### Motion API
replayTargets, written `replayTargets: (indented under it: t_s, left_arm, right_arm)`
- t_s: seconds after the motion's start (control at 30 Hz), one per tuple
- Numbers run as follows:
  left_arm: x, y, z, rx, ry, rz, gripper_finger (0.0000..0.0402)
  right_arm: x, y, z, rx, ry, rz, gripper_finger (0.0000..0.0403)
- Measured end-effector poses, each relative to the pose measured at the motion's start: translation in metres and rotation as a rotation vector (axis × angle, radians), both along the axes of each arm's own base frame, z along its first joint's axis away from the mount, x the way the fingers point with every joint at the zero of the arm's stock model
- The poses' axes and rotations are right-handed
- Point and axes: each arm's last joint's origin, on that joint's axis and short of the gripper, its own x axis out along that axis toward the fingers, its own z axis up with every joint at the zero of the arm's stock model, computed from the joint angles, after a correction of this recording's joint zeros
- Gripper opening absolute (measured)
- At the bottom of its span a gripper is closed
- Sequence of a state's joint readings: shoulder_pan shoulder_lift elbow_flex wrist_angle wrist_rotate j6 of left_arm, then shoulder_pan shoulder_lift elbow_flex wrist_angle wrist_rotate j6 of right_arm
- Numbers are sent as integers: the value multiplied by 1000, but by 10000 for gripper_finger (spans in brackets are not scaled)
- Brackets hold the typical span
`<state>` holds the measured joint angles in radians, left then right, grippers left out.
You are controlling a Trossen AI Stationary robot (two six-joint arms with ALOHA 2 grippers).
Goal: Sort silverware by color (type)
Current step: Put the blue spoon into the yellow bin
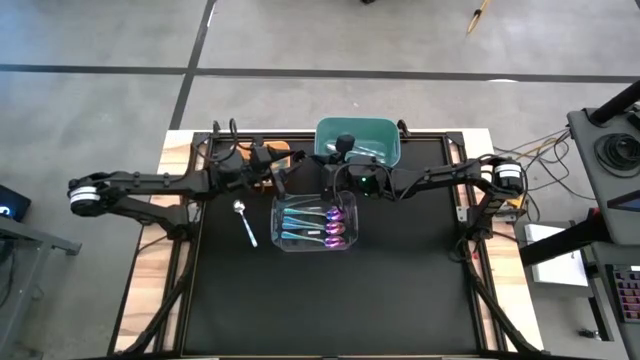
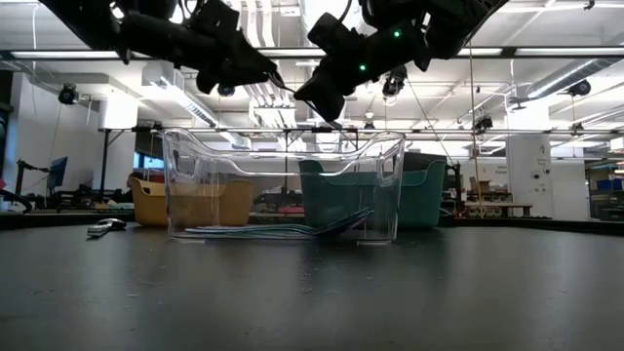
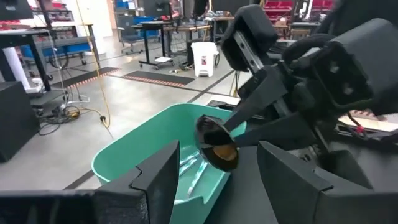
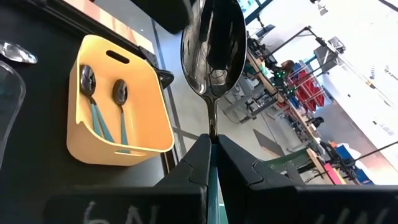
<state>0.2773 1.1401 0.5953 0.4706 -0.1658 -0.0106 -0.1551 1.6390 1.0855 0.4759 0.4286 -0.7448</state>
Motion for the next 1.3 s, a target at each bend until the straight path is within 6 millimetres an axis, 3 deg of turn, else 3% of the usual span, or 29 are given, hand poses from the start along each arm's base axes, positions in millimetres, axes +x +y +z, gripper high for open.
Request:
replayTargets:
  t_s: [0.43, 0.7, 0.93, 1.13, 1.3]
  left_arm:
    - [16, 5, -8, -51, -96, 13, 183]
    - [19, 8, -14, -115, -120, 104, 115]
    - [18, 9, -14, -131, -129, 123, 13]
    - [18, 10, -14, -154, -141, 146, 4]
    - [18, 9, -14, -165, -150, 147, 2]
  right_arm:
    - [0, 0, 0, -6, 6, 1, 9]
    - [0, 0, -1, -14, 16, -15, 9]
    - [-1, 0, -2, -12, 30, -17, 9]
    - [-1, 0, -2, -4, 30, -16, 13]
    - [-1, 0, -3, 24, 17, -22, 42]
